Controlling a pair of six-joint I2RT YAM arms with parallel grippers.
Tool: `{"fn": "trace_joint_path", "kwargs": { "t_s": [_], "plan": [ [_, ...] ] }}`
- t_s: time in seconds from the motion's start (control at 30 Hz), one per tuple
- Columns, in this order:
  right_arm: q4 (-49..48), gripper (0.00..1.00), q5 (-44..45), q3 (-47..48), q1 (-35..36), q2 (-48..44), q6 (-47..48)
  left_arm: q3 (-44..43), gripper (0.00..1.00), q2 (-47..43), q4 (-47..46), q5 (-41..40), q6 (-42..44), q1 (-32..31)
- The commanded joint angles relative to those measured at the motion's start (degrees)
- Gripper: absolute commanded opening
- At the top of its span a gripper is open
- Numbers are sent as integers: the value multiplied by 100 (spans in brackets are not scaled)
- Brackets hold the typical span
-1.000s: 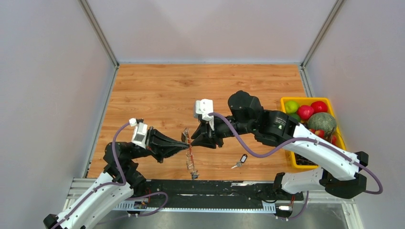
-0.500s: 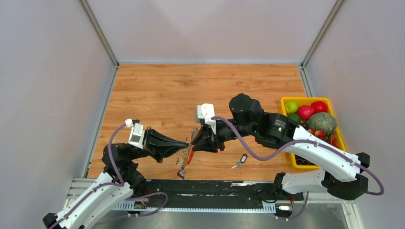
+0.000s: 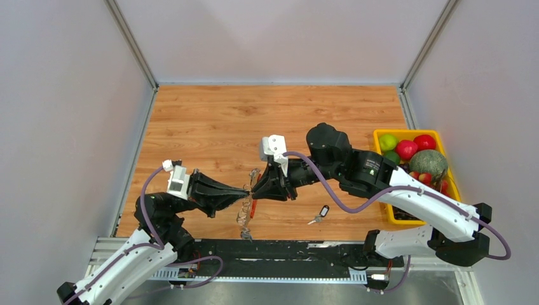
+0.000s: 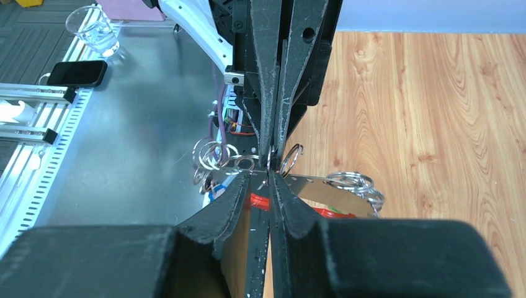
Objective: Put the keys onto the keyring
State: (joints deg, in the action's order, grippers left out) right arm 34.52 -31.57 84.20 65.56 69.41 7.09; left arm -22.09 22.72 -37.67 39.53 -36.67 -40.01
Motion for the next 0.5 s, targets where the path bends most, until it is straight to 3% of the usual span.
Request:
{"fn": "trace_joint_path", "kwargs": {
  "t_s": [0.0, 0.3, 0.47],
  "plan": [
    [-439, 18, -49, 61, 20, 28, -174, -7, 0, -39, -520, -79, -115, -40],
    [-493, 14, -57, 0, 27, 97, -191, 60, 0, -107, -613, -175, -152, -53],
    [-494, 1, -60, -36, 36, 95, -183, 71, 0, -145, -652, -220, -161, -60]
  ]
}}
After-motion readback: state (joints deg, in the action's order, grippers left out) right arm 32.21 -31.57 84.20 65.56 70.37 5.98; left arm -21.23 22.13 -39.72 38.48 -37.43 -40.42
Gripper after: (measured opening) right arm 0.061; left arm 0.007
